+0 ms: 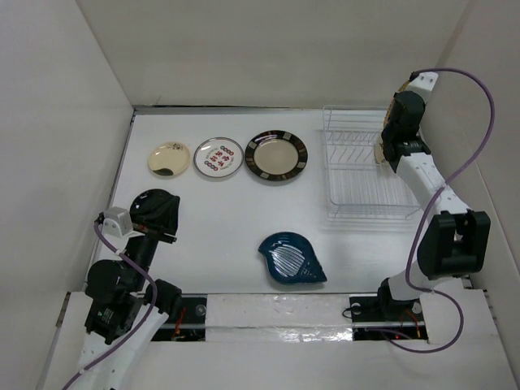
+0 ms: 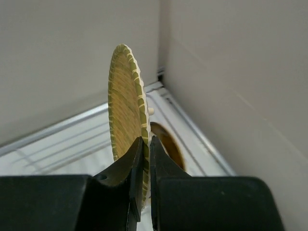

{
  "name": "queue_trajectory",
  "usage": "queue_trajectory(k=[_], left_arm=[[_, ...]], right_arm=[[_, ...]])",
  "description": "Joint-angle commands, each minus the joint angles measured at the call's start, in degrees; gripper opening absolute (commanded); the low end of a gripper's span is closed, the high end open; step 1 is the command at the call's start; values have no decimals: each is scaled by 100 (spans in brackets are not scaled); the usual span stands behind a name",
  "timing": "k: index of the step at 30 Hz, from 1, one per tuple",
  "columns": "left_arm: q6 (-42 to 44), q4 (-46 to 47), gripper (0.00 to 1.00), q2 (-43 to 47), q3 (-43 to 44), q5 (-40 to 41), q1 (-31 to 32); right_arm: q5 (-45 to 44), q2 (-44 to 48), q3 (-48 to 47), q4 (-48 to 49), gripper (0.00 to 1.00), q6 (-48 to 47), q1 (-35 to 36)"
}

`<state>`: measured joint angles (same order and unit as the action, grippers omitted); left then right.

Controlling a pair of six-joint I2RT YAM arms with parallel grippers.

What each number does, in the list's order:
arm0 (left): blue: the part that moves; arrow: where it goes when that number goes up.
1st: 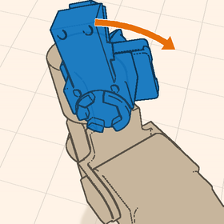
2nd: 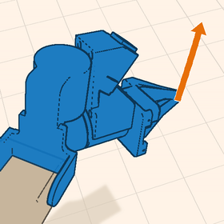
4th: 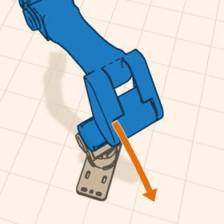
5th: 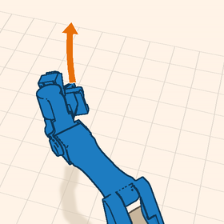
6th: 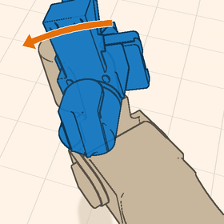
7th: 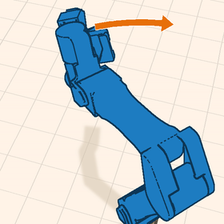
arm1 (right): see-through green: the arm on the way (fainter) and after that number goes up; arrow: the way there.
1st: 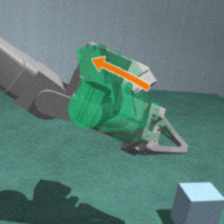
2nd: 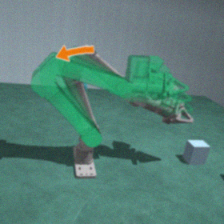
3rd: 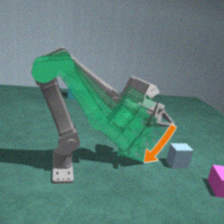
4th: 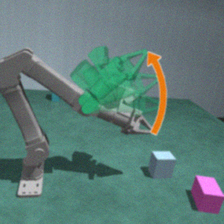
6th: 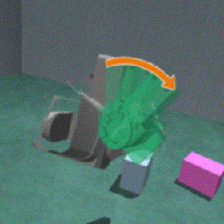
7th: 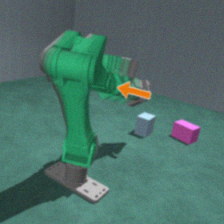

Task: Load the plates into the dish rack

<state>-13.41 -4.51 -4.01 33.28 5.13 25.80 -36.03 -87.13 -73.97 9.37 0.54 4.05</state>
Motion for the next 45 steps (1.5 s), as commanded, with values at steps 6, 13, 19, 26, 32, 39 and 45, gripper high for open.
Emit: queue_trajectory(k=[6, 13, 19, 26, 32, 39, 45], left_arm=[[-48, 144, 14, 190, 65, 15, 39], [-48, 144, 14, 146, 65, 6, 39], [-48, 161, 14, 111, 65, 6, 39], [-48, 153, 14, 85, 65, 15, 39], [-56, 161, 14, 32, 65, -12, 39], [-57, 153, 14, 32, 65, -3, 39], [-56, 135, 14, 6, 65, -3, 39]], right_arm=[[-240, -752, -663, 443, 0, -2241, -159], [140, -805, -355, 347, 0, -2023, -159], [404, -718, 14, 460, 0, -1776, -159], [204, -621, 137, 627, 0, -1845, -98], [-624, -244, -29, 1032, 0, -1978, -98], [-62, -120, -21, 839, 0, -1935, -98], [210, -286, 32, 681, 0, -1768, 16]])
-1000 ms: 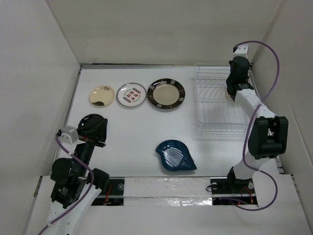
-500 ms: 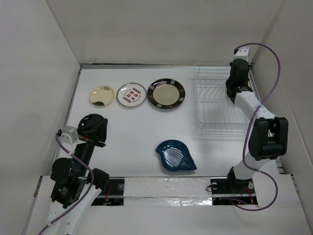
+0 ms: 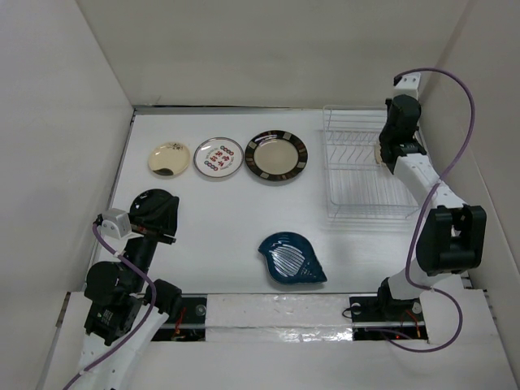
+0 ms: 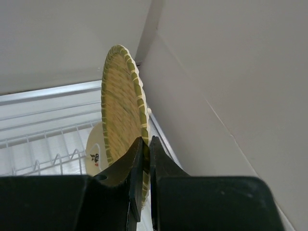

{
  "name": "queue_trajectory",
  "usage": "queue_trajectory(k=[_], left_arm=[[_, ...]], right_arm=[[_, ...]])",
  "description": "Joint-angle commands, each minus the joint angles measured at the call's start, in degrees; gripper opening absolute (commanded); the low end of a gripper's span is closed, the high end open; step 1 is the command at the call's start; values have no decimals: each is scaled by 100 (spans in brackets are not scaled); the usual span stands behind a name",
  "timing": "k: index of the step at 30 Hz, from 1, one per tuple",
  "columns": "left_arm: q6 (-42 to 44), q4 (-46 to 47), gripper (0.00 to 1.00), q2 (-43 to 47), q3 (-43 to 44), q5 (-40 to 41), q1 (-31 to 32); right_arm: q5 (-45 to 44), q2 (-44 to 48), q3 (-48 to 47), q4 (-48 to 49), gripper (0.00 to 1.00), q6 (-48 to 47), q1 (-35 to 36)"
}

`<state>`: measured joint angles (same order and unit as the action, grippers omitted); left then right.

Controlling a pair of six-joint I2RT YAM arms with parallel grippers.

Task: Load the plates into the dish rack

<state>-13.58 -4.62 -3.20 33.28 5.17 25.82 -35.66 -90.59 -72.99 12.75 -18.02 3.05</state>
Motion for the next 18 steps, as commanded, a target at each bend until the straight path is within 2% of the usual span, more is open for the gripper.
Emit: queue_trajectory(k=[1, 18], left_arm=[[-30, 146, 14, -67, 65, 2, 37], [-39, 137, 13, -58, 65, 2, 37]], right_arm=[[243, -28, -66, 290, 0, 106, 117], [305, -565, 681, 439, 0, 360, 20]])
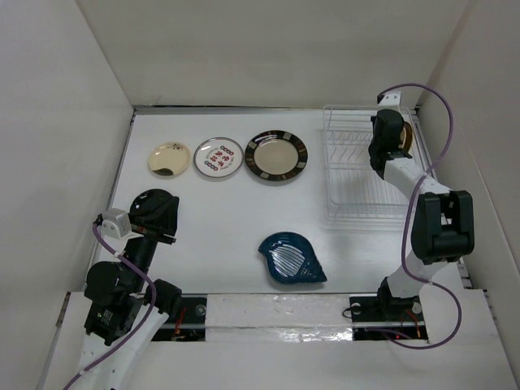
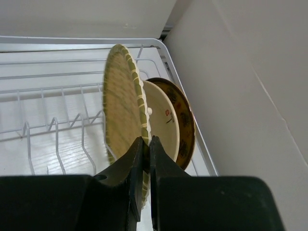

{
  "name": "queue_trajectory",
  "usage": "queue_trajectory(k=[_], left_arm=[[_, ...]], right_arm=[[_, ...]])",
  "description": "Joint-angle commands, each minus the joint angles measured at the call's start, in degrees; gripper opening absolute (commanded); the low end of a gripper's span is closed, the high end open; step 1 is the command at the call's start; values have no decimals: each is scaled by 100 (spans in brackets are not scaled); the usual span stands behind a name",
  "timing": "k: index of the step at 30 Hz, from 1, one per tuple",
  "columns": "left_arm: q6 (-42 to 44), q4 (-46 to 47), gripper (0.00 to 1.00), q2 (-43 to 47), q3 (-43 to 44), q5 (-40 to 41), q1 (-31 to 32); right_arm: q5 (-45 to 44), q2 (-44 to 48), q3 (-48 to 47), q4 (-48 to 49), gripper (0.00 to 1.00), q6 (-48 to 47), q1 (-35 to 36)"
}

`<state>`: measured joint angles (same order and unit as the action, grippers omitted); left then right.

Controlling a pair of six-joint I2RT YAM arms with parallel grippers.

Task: Load the plates into the dish rack

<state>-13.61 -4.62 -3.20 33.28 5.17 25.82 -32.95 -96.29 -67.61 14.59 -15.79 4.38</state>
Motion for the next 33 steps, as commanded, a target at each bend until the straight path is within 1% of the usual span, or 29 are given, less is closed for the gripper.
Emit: queue_trajectory(k=[1, 2, 3, 4, 5, 6, 8, 12, 13, 14, 15, 16, 17, 18, 19, 20, 21, 23, 24, 25, 26, 27, 28, 29, 30, 31, 32, 33], left_arm=[[-37, 146, 13, -58, 65, 2, 37], [-37, 155, 14, -66, 65, 2, 37], [-37, 146, 13, -67, 65, 2, 37], [-28, 155, 13, -67, 65, 2, 37], [-37, 155, 13, -75, 65, 2, 37], [-37, 146, 13, -93, 65, 2, 37], [-37, 146, 13, -128, 65, -7, 37], [-37, 155, 13, -181, 65, 10, 37], [-28, 146, 13, -189, 65, 28, 37], [-28, 146, 13, -224, 65, 45, 37], [-28, 146, 12, -233, 74, 54, 37], [-28, 155, 9, -242, 74, 72, 37], [-37, 146, 7, -277, 74, 89, 37], [-28, 163, 4, -295, 74, 98, 37], [-37, 163, 0, -321, 74, 133, 37], [-28, 163, 0, -374, 74, 151, 37], [-28, 163, 0, -400, 74, 177, 37], [-28, 163, 0, -444, 74, 283, 37], [-28, 172, 0, -444, 74, 326, 37], [-37, 164, 0, -453, 74, 405, 37], [-28, 155, 0, -462, 65, 432, 37], [-28, 163, 0, -462, 65, 458, 37], [-37, 172, 0, -471, 65, 520, 37], [-28, 164, 0, -471, 65, 538, 37], [-28, 172, 0, -480, 65, 555, 37], [-37, 181, 0, -497, 65, 599, 37], [-19, 190, 0, -515, 56, 617, 37], [-19, 199, 0, -532, 56, 617, 37]], right_arm=[[139, -12, 152, 203, 0, 181, -174], [157, -39, 169, 159, 4, 295, -175], [149, -48, 178, 150, 14, 331, -175], [44, -48, 196, 184, 26, 375, -175], [26, -22, 205, 176, 49, 523, -175], [34, 22, 196, 176, 57, 594, -175], [148, 188, 100, 45, 65, 848, -175], [95, 505, -480, -447, 66, 1288, 106], [131, 593, -672, -605, 66, 1376, 385], [192, 664, -752, -693, 62, 1464, 553], [332, 760, -849, -825, 48, 1804, 729], [794, 761, -1050, -1113, 39, 1973, 913], [964, 735, -1122, -1229, 10, 2323, 1350], [1096, 648, -1166, -1309, 0, 2544, 1590], [1472, 560, -1192, -1370, 0, 2755, 1836], [1632, 463, -1210, -1354, 0, 2922, 2351], [1738, 340, -1210, -1301, 0, 3298, 2626], [2099, -177, -1323, -1029, 0, 3625, 3145], [2221, -406, -1446, -976, 0, 3958, 3618], [2510, -930, -1604, -915, 0, 4109, 3831], [2652, -1222, -1806, -914, 0, 4250, 4033], [2810, -1504, -2278, -923, 0, 4477, 4401], [3081, -1794, -2543, -958, 1, 4558, 4570], [3136, -2327, -2825, -1019, 2, 4593, 4737], [3163, -2576, -3341, -1072, 5, 4724, 4878], [3224, -2823, -3616, -1177, 9, 4752, 5105], [3251, -3295, -4184, -1413, 16, 4856, 5264], [3251, -3517, -4190, -1415, 20, 4944, 5266]])
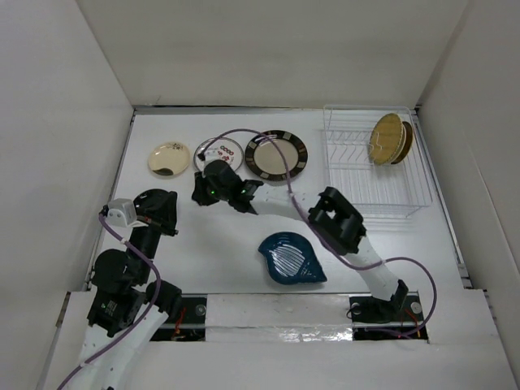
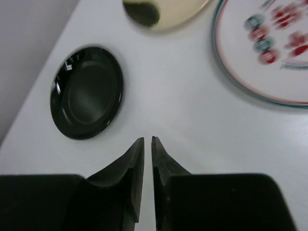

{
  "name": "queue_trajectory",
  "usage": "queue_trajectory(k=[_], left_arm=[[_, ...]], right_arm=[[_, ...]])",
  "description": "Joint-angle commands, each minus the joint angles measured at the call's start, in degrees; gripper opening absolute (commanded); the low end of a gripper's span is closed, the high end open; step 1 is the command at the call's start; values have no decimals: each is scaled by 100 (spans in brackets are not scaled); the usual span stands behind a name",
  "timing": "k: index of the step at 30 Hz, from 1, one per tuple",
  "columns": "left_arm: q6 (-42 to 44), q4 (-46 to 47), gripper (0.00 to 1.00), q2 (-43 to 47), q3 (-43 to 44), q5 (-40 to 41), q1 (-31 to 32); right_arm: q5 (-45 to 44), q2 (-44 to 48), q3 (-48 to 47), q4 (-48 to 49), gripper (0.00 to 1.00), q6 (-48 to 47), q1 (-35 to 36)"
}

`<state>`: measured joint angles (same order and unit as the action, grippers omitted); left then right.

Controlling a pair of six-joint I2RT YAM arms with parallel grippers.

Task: Load the plates into the dish rack

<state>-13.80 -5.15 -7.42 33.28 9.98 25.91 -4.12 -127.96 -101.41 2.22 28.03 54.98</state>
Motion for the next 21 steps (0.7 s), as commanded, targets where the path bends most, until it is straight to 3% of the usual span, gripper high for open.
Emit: queue_trajectory(k=[1, 3, 8, 15, 21], left_arm=[[-8, 260, 0, -128, 56, 162, 28], [0, 269, 0, -181, 56, 162, 28], [9, 286, 2, -304, 56, 154, 28], [36, 304, 2, -365, 56, 189, 28], [44, 321, 3, -383, 47, 189, 28]], right_arm=[[620, -552, -1246, -204, 26, 633, 258], [719, -1148, -1679, -475, 41, 860, 311], [1141, -2011, -2505, -591, 52, 1405, 311], [1466, -2698, -3051, -460, 52, 2099, 311], [1625, -3155, -3421, -283, 42, 2636, 251]])
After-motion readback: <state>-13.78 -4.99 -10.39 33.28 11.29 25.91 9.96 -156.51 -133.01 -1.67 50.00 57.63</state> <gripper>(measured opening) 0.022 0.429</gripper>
